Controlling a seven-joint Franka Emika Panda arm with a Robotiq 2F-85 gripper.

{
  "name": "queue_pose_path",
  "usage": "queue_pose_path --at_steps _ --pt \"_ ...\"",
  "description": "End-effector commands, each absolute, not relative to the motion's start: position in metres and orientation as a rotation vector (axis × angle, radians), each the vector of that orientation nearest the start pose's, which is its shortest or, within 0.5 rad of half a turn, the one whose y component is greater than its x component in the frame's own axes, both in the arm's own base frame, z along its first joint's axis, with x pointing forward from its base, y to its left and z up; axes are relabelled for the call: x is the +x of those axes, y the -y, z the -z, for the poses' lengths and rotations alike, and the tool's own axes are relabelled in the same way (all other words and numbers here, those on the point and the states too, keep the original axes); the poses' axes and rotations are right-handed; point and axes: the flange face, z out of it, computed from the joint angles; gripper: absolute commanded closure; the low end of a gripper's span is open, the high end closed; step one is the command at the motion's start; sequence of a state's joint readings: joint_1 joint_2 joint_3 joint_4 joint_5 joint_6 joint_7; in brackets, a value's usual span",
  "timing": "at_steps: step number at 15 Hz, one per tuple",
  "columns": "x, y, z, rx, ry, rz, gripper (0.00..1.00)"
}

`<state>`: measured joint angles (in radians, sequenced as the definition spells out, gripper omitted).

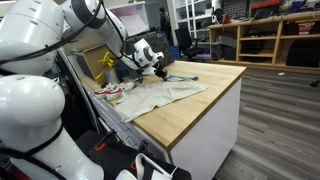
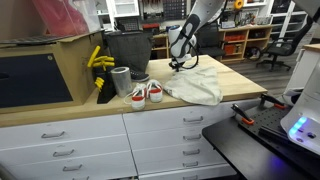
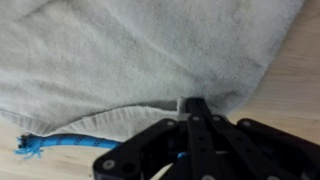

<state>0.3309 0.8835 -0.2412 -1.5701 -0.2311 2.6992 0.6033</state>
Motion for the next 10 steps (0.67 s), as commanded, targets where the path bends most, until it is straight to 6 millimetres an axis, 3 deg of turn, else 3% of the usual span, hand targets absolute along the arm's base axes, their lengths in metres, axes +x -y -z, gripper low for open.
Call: queue_pose_path --at_steps 1,4,5,7,10 --pt "0.724 -0.145 -0.143 -3.257 -0.246 0.65 1.0" --pt "0.734 -0.174 -0.148 -3.235 -0.194 0.69 1.0" --pt "0.736 -0.18 -0.151 -3.224 -0.172 0.707 0.74" --pt "0.739 -0.186 -0.162 -3.206 -0.148 0.759 0.68" --pt "0.744 -0.184 -0.193 -3.174 -0.117 0.899 0.45"
